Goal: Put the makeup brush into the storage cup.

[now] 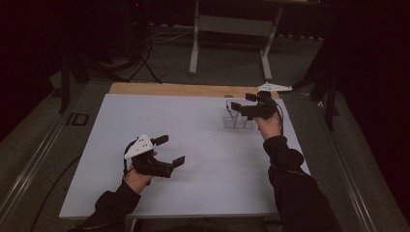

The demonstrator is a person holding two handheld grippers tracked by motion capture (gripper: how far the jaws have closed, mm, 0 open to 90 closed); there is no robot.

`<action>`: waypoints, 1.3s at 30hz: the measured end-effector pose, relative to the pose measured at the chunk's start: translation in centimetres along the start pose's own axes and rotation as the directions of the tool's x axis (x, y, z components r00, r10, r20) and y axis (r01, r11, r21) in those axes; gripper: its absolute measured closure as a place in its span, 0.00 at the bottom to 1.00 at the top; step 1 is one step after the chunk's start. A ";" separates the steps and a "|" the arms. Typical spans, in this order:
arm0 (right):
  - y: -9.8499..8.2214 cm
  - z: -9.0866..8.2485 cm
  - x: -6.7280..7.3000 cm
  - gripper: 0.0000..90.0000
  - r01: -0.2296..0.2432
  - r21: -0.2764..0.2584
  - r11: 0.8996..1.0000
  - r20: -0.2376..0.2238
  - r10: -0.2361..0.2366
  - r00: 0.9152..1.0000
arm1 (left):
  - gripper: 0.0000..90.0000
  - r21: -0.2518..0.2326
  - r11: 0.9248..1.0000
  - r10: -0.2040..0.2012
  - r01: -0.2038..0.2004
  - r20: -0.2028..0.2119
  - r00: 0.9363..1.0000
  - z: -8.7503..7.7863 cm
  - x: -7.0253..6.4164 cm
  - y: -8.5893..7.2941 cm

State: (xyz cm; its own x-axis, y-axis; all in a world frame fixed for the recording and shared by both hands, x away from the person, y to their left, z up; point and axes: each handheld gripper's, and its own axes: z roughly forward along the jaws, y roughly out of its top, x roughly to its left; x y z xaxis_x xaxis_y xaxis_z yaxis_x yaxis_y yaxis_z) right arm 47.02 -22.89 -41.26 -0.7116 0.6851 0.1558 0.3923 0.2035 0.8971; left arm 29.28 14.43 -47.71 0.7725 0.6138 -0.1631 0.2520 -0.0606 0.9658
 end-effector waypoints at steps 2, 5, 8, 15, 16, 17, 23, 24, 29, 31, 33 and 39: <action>-0.1 -0.4 0.4 0.14 0.009 -0.012 1.000 0.006 -0.009 1.000 | 0.01 0.000 1.000 0.002 -0.002 0.002 1.000 0.0 -0.1 0.0; -0.3 -1.0 0.8 0.14 0.011 -0.026 1.000 -0.002 -0.011 1.000 | 0.01 0.001 1.000 0.004 -0.004 0.003 1.000 0.0 -0.1 0.0; -0.6 -1.5 1.3 0.14 0.028 -0.027 0.999 -0.007 -0.028 1.000 | 0.01 0.002 1.000 0.006 -0.006 0.002 1.000 0.0 -0.2 0.0; -1.4 -2.7 2.0 0.14 0.031 -0.045 0.998 -0.030 -0.033 0.999 | 0.01 0.006 1.000 0.011 -0.011 0.004 1.000 0.1 -0.4 -0.1; -1.6 -2.9 2.2 0.14 0.035 -0.050 0.998 -0.034 -0.037 0.999 | 0.01 0.006 1.000 0.010 -0.010 0.004 1.000 0.1 -0.4 -0.1; -1.7 -3.0 2.3 0.14 0.036 -0.053 0.998 -0.041 -0.038 0.998 | 0.01 0.005 1.000 0.009 -0.009 0.004 1.000 0.1 -0.4 -0.1; -2.8 -4.0 3.2 0.14 0.031 -0.063 0.998 -0.056 -0.035 0.998 | 0.01 0.003 1.000 0.024 -0.024 -0.001 1.000 0.0 -0.5 0.0; -2.9 -4.2 3.2 0.14 0.029 -0.062 0.998 -0.061 -0.033 0.998 | 0.01 0.003 1.000 0.025 -0.025 0.003 1.000 0.0 -0.6 0.0; -3.9 -4.7 3.7 0.14 0.027 -0.047 0.999 -0.077 -0.031 0.997 | 0.01 0.005 1.000 0.028 -0.028 0.008 1.000 0.1 -0.6 0.0; -4.8 -5.3 4.1 0.15 0.021 -0.041 0.999 -0.082 -0.024 0.996 | 0.01 0.003 1.000 0.023 -0.023 0.007 1.000 0.1 -0.6 0.0; -5.4 -5.8 4.3 0.15 0.014 -0.049 0.999 -0.085 -0.018 0.996 | 0.01 0.003 1.000 0.023 -0.023 0.006 1.000 0.0 -0.6 0.0; -6.7 -7.0 4.9 0.15 0.015 -0.035 0.999 -0.078 -0.018 0.997 | 0.01 0.000 1.000 0.025 -0.025 0.008 1.000 0.0 -0.7 0.1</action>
State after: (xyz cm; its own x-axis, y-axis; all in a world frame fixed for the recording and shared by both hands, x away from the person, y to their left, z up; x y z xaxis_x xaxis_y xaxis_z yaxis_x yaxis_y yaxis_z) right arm 36.84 -25.86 -43.58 -0.7615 0.6250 0.1716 0.3611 0.1891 0.9132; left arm 28.81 14.03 -47.49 0.7834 0.6054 -0.1404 0.2328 -0.0763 0.9695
